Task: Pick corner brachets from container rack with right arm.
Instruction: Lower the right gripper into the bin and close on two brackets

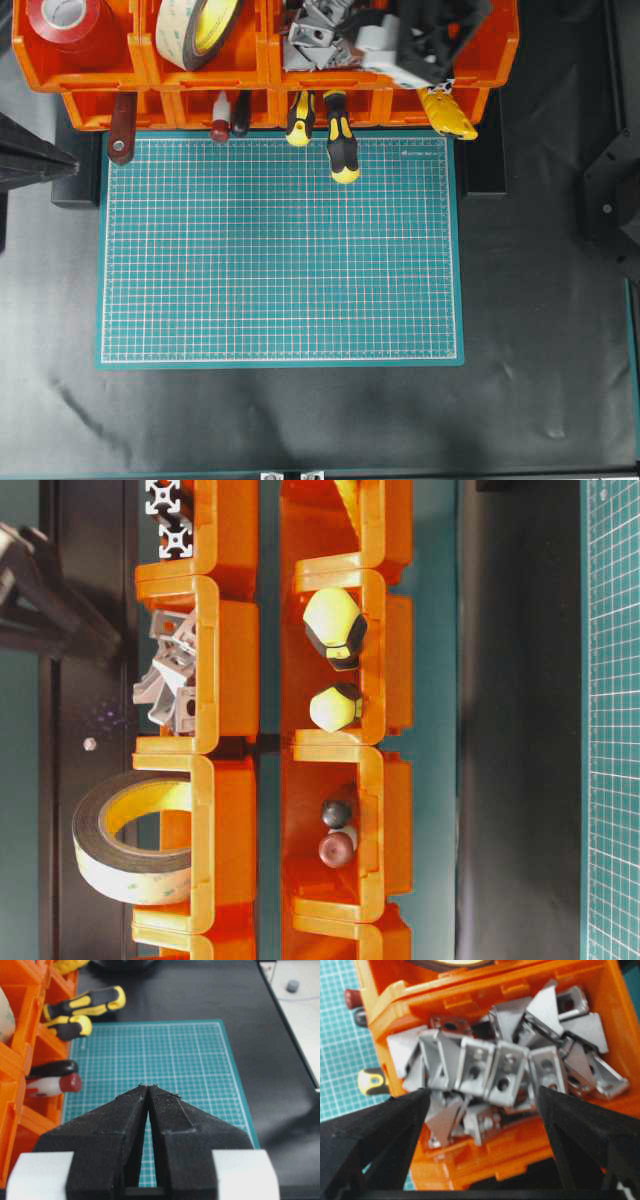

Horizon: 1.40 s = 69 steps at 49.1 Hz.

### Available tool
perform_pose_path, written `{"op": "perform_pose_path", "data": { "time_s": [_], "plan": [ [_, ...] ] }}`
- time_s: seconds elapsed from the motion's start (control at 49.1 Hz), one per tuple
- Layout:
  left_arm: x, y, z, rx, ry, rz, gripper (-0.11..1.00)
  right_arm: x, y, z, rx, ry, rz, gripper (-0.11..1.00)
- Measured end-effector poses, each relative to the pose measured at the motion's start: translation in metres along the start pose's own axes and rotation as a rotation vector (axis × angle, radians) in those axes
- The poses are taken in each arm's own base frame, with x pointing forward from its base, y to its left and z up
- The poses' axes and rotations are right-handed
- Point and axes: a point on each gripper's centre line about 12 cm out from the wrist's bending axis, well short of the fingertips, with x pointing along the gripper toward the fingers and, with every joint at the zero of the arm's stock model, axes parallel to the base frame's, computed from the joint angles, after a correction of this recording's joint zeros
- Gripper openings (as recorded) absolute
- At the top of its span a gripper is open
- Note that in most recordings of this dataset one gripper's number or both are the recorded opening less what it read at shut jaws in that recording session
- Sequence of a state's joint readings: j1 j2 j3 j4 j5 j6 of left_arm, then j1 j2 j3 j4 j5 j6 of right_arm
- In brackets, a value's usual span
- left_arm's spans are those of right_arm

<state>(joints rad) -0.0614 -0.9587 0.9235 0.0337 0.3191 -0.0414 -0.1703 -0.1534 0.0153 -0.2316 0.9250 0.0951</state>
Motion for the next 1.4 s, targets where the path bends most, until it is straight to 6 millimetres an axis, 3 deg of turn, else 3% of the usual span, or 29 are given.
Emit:
{"op": "perform_pose_path", "data": {
  "time_s": [0.285, 0.549, 1.099, 1.221, 1.343, 1.404],
  "plan": [
    [-0.001, 0.000, 0.001, 0.000, -0.003, 0.000, 0.07, 0.019, -0.006, 0.016, 0.020, 0.042, -0.014, 0.82],
    [-0.001, 0.000, 0.000, 0.000, -0.003, -0.002, 0.07, 0.038, 0.001, 0.012, 0.044, 0.110, 0.032, 0.82],
    [-0.001, 0.002, 0.000, -0.001, -0.003, 0.009, 0.07, 0.050, -0.002, 0.008, 0.050, 0.165, 0.032, 0.80],
    [-0.001, 0.002, 0.001, -0.003, -0.005, 0.010, 0.07, 0.049, -0.003, 0.008, 0.053, 0.168, 0.032, 0.74],
    [-0.001, 0.002, 0.001, -0.003, -0.005, 0.010, 0.07, 0.048, -0.004, 0.007, 0.053, 0.190, 0.028, 0.55],
    [-0.002, 0.002, 0.001, -0.002, -0.006, 0.011, 0.07, 0.048, -0.002, 0.006, 0.049, 0.206, 0.030, 0.55]
  ]
}}
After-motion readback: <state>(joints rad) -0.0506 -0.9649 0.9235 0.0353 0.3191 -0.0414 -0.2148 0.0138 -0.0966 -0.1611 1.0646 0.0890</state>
